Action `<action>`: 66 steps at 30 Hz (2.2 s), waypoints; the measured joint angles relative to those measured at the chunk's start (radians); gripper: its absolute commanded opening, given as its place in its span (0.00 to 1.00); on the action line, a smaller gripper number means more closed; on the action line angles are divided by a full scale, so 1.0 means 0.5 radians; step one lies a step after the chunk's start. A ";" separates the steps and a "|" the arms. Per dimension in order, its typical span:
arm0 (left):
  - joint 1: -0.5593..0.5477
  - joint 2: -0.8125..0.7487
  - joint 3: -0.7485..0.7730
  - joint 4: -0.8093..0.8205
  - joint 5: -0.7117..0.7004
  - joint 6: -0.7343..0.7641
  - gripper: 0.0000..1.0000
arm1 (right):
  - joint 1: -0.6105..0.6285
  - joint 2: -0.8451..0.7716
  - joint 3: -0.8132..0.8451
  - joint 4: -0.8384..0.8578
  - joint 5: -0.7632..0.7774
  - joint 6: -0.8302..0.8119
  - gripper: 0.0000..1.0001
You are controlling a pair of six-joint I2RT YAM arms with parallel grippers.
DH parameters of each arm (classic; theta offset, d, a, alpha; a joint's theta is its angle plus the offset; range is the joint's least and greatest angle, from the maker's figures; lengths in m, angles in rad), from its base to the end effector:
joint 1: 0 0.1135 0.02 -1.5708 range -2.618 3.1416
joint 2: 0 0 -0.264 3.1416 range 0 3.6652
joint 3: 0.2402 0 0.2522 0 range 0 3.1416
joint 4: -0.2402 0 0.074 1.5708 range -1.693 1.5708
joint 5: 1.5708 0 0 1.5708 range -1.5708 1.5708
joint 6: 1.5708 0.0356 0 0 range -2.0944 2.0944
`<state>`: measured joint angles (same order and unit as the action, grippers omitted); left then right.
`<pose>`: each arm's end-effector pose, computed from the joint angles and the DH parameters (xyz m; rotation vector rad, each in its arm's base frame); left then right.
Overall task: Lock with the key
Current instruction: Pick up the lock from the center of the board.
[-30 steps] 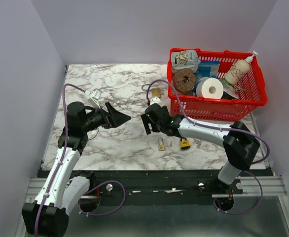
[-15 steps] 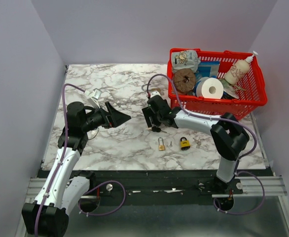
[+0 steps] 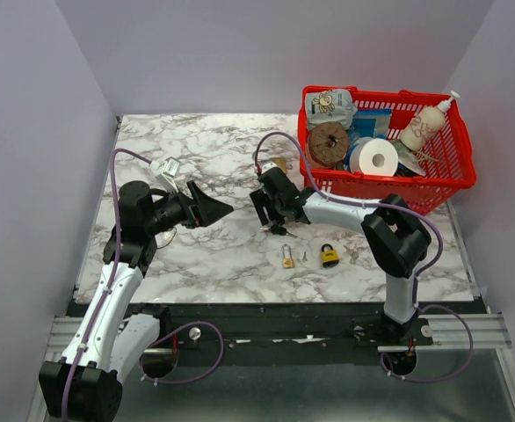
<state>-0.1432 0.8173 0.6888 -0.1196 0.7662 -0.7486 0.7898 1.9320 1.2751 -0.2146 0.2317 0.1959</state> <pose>0.1812 -0.0511 0.3097 0.0024 1.9527 -1.3028 0.2972 0.2882 0.1752 -0.6089 2.3402 0.1691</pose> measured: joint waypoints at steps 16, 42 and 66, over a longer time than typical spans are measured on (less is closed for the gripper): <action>0.000 0.011 0.000 0.014 -0.013 -0.001 0.99 | 0.048 0.020 0.010 0.086 -0.196 -0.262 0.60; 0.000 -0.024 0.000 0.054 -0.069 -0.003 0.99 | 0.105 0.153 0.323 -0.309 0.077 0.379 1.00; 0.162 -0.043 0.010 -0.180 -0.287 0.056 0.98 | 0.104 0.377 0.529 -0.396 0.072 0.397 0.27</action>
<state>-0.0624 0.7959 0.6937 -0.2096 0.6228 -0.7204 0.8417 2.1204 1.5398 -0.4126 0.2676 0.3946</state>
